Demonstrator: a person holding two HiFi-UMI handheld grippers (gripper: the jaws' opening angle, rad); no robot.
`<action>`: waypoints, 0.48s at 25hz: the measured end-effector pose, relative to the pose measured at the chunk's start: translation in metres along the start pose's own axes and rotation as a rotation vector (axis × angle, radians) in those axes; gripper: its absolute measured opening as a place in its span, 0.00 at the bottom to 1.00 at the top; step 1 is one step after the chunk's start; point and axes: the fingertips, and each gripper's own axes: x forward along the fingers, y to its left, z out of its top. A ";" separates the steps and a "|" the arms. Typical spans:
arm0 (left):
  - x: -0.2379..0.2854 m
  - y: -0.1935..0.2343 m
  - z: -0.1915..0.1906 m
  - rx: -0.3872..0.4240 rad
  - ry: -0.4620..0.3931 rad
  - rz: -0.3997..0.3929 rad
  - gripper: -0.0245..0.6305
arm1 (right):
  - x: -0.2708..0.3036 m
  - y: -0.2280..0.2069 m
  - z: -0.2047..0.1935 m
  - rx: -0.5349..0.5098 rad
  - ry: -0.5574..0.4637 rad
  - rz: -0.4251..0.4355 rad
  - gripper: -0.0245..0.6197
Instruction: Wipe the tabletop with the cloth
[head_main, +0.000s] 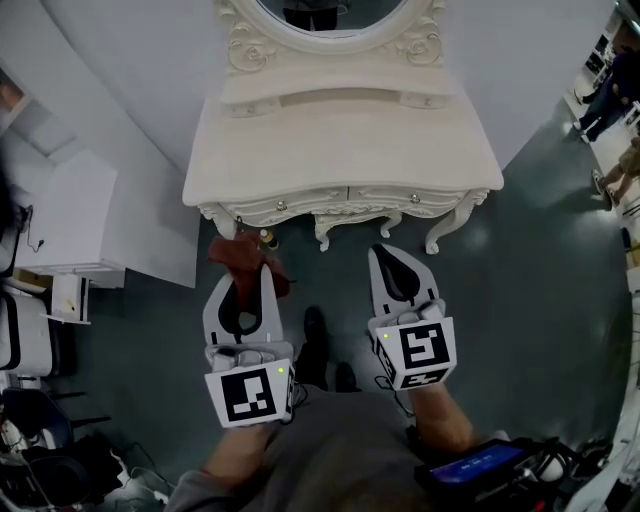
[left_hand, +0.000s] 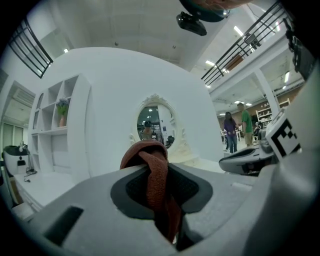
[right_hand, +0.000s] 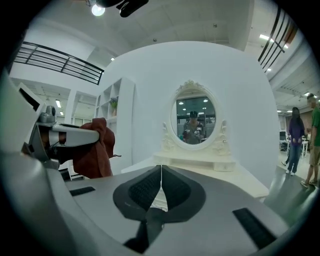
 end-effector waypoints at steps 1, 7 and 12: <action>0.009 0.005 -0.003 -0.005 0.005 -0.002 0.16 | 0.010 0.000 -0.001 -0.001 0.008 0.002 0.06; 0.068 0.036 -0.015 -0.034 0.056 -0.027 0.16 | 0.079 -0.003 -0.001 -0.008 0.065 -0.005 0.06; 0.120 0.070 -0.031 -0.052 0.085 -0.039 0.16 | 0.139 -0.001 -0.002 -0.003 0.091 -0.007 0.06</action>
